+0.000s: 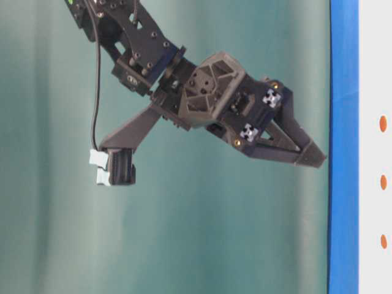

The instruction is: Touch the tip of the soldering iron to the mark.

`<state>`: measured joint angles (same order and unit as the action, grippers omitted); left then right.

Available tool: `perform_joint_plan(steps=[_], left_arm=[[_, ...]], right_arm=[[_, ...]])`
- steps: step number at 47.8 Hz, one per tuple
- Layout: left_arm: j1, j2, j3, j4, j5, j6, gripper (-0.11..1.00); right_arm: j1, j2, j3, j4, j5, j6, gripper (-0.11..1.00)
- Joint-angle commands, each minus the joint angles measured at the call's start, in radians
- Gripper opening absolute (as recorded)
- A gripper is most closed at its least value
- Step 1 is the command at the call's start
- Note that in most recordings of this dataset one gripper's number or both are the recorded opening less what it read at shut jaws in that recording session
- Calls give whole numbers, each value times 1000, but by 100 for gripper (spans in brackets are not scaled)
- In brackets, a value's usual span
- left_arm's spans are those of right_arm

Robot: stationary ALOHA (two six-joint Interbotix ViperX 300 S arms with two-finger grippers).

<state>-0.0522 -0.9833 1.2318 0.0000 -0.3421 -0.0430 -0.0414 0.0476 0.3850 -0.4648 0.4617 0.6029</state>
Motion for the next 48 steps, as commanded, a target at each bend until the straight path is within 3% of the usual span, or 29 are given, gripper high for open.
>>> perform_joint_plan(steps=[1, 14, 32, 48], left_arm=[[-3, 3, -11, 2, -5, 2, 0], [-3, 3, -11, 2, -5, 0, 0], [-3, -3, -12, 2, -6, 0, 0], [-3, -3, -11, 3, -8, 0, 0]], right_arm=[[5, -55, 6, 5, -15, 2, 83], [12, -284, 129, 0, -21, -5, 83], [11, -709, 423, -6, -138, 2, 83], [12, -973, 626, -5, -169, 2, 83]])
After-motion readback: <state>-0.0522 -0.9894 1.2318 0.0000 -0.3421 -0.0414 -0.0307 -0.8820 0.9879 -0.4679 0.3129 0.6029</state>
